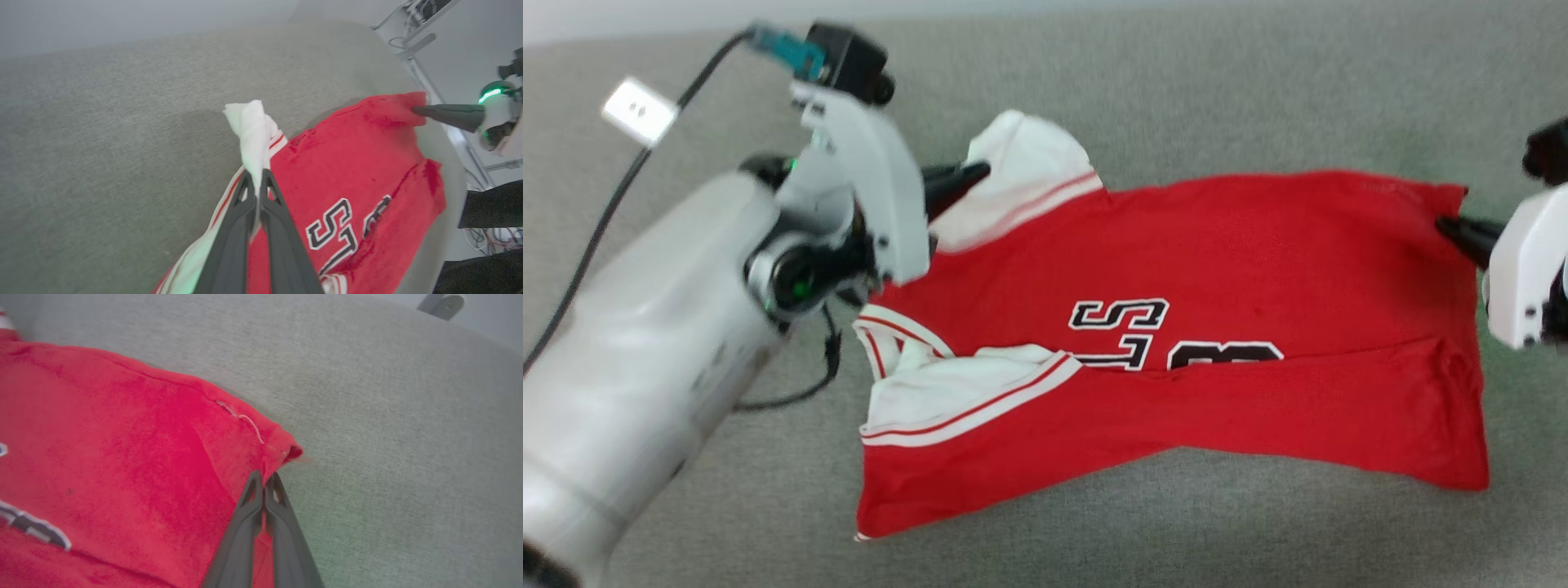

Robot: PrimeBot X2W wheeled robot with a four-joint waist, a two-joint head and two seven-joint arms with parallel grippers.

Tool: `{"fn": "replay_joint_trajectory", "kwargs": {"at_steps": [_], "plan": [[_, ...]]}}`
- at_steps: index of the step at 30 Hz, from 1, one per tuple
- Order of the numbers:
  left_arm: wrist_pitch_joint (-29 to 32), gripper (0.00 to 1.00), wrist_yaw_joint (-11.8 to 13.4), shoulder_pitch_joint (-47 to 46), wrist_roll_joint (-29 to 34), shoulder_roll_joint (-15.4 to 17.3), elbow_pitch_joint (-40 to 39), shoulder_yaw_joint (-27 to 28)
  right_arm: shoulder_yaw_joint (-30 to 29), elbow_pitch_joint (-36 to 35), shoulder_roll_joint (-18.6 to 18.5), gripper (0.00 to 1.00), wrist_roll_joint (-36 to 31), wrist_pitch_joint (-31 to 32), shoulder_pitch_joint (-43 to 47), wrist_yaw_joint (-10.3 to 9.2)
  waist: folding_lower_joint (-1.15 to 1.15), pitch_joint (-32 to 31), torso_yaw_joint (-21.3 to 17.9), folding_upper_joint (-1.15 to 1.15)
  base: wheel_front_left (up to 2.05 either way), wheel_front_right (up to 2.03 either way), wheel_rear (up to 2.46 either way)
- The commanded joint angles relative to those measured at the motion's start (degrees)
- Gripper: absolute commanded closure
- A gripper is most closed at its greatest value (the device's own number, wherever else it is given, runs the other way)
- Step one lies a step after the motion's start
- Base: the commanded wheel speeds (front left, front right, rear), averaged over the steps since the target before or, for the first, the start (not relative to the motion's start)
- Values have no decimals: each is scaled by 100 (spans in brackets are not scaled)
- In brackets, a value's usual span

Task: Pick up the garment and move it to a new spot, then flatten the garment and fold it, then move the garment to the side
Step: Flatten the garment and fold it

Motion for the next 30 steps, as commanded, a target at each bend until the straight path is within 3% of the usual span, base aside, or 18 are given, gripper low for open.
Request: {"fn": "replay_joint_trajectory", "kwargs": {"at_steps": [1,10,16,23,30], "plan": [[-130,100,-13,268,-149,168,-268,9,144,-154,-177,100,-16,-101,151,-9,0,-665,160,0,0,0,0],[-1115,100,-13,1808,-512,1377,-2164,-66,436,-1014,-925,100,448,-773,1155,-9,0,-1042,255,0,0,0,0],[-1886,100,-13,2887,-627,1811,-2882,-192,428,-1196,-1250,100,561,-1380,1939,-9,0,-1060,351,0,0,0,0],[-2478,100,-12,3522,-493,1652,-2726,-361,320,-1048,-1232,100,420,-1950,2480,-9,0,-928,421,0,0,0,0],[-2872,100,1,3568,-219,1127,-1887,-438,185,-616,-863,100,292,-2289,2423,-9,0,-845,374,0,0,0,0]]}}
